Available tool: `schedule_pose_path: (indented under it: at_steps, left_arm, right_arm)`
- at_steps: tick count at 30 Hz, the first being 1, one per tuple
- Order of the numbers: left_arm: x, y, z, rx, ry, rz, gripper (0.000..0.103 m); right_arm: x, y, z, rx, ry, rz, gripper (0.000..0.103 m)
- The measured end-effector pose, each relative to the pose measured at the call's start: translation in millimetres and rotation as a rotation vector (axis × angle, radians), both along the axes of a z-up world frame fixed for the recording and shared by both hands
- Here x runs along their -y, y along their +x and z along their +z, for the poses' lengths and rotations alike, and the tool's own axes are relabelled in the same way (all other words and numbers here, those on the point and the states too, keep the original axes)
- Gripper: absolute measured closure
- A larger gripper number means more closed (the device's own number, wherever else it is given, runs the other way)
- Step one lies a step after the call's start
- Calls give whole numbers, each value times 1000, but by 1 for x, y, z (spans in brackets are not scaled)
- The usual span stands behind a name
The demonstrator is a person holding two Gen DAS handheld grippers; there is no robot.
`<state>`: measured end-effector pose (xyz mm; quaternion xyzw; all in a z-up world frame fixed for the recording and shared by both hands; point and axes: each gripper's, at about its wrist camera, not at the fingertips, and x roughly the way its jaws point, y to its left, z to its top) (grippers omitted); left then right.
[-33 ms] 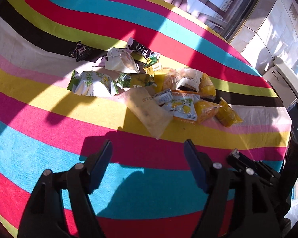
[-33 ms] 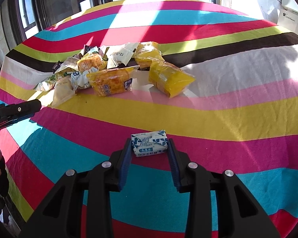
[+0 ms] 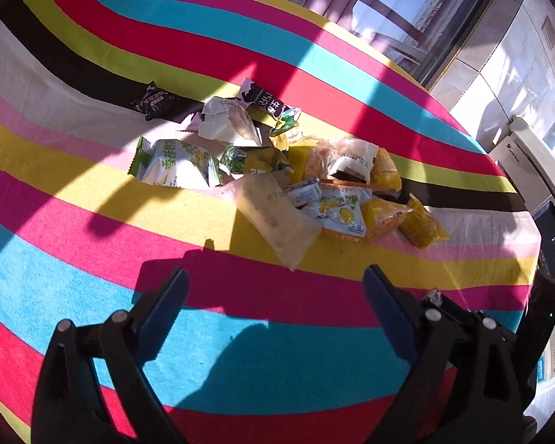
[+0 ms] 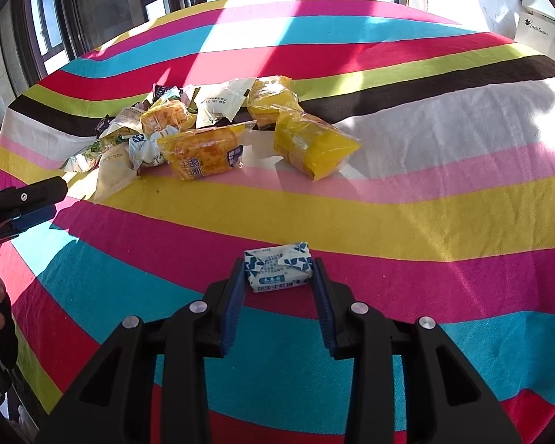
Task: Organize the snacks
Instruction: 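Grasp the clear pale snack bag with the left tool while the right tool carries the milk bar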
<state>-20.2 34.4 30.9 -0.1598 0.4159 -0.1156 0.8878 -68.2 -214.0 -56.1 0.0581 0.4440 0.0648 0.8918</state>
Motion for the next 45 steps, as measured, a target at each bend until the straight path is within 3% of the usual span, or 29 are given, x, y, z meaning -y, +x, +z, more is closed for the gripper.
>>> schedule_pose_path:
  at_steps: [2, 4, 8, 10, 11, 12, 20, 26, 32, 45]
  left_arm:
    - [8, 13, 5, 8, 29, 53, 3]
    - [23, 36, 2, -47, 141, 95, 3]
    - [34, 72, -18, -147, 246, 181, 3]
    - [45, 74, -17, -133, 342, 160, 22]
    - [48, 70, -15, -117, 356, 138, 52]
    - [48, 65, -13, -114, 361, 124, 67]
    - [-11, -7, -9, -27, 141, 1, 68]
    - [-30, -42, -2, -29, 149, -8, 67]
    - [-36, -68, 12, 4, 143, -63, 67]
    - [-89, -137, 40, 57, 181, -104, 67]
  right_arm:
    - [4, -1, 0, -1, 16, -17, 67]
    - [6, -1, 0, -2, 25, -30, 67]
    - [5, -2, 0, -3, 17, -30, 67]
    - [4, -1, 0, -5, 16, -28, 66]
    - [4, -1, -1, -5, 21, -29, 66]
    - [4, -1, -1, -4, 27, -29, 66]
    - [4, -8, 6, 40, 61, -5, 68]
    - [12, -15, 8, 43, 131, -29, 68]
    - [-13, -38, 13, 33, 165, 0, 68]
    - [-140, -67, 47, 58, 94, 290, 68]
